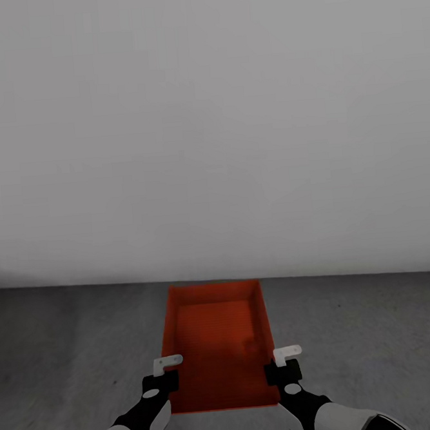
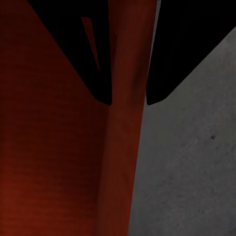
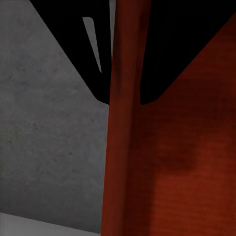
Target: Move the two storage containers from the living room to the garage. In the garage, place one container on the floor and stack the other container on top of it (either order is fine).
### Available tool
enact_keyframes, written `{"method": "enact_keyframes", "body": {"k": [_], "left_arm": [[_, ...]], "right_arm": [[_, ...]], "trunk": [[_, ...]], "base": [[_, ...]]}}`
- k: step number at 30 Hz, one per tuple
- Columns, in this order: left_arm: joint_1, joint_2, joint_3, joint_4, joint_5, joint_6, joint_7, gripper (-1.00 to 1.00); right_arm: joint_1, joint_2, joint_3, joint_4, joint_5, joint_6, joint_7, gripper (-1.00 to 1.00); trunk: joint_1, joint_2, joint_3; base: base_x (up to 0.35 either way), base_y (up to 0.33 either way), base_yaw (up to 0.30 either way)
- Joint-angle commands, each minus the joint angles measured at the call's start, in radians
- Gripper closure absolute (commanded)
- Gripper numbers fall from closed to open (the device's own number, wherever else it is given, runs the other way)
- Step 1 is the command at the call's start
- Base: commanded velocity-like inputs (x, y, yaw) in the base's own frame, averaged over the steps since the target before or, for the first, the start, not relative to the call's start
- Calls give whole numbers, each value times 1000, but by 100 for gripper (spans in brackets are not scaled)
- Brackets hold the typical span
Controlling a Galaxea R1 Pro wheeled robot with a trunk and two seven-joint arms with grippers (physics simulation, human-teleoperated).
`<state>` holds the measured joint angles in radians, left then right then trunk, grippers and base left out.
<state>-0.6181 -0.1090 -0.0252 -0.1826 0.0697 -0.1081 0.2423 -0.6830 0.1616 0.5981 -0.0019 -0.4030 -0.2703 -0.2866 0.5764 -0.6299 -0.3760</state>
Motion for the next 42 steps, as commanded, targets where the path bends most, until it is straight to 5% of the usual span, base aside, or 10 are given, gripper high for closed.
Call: {"method": "enact_keyframes", "body": {"k": [1,42], "left_arm": [[0,0,8,0,-2,-6,14,100],[0,0,7,0,-2,-5,13,100]], "right_arm": [[-1,1,-74,-13,4,2,-3,100],[-1,1,-74,-13,4,2,-3,100]], "trunk": [[0,-1,-3],[0,-1,-67]], "base": [[0,0,0],[0,0,0]]}}
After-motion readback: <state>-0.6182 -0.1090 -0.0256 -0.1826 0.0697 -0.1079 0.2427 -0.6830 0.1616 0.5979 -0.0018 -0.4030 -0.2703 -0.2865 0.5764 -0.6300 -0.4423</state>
